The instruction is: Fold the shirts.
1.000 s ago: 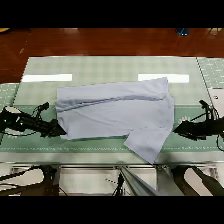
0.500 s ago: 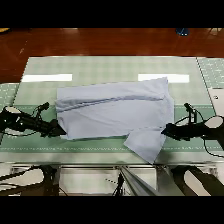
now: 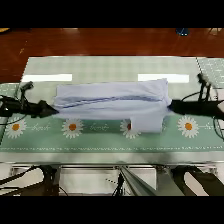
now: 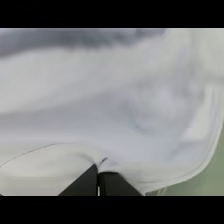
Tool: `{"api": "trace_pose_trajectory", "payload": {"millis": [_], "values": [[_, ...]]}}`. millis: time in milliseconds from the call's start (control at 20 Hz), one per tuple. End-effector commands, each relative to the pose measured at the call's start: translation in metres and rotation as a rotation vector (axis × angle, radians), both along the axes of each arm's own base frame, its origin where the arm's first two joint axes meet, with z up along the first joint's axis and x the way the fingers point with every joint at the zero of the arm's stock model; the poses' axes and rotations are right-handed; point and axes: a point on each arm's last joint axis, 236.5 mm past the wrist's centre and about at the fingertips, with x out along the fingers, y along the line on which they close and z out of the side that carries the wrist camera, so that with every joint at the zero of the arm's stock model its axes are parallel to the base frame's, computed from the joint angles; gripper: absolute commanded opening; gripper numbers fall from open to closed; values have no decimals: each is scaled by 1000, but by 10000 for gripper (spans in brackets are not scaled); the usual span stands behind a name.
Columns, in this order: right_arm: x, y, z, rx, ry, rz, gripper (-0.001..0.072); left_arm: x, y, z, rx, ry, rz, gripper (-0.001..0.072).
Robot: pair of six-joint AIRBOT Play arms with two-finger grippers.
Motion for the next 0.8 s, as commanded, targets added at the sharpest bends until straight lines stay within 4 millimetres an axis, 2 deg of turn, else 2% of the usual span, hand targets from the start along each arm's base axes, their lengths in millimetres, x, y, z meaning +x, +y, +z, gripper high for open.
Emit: {"api": "trace_pose_trajectory", "payload": {"millis": [0,50,150,300,400,550,750], "values": [[71,-17,87,-19,-288,-90,27,56,-8,76,-88,-223,63,23],[85,-20,90,-19,-303,-103,27,65,-10,82,-71,-254,63,23],[111,-22,76,-25,-288,-108,27,84,-16,85,-27,-307,81,24],[153,-27,55,-28,-300,-137,27,115,-18,77,49,-380,142,24],[171,-29,38,-26,-275,-145,27,131,-12,68,84,-399,190,24],[183,-30,3,-14,-210,-154,28,138,-5,41,88,-341,228,25],[183,-30,-37,-10,-130,-154,33,133,-9,2,63,-237,214,25]]}}
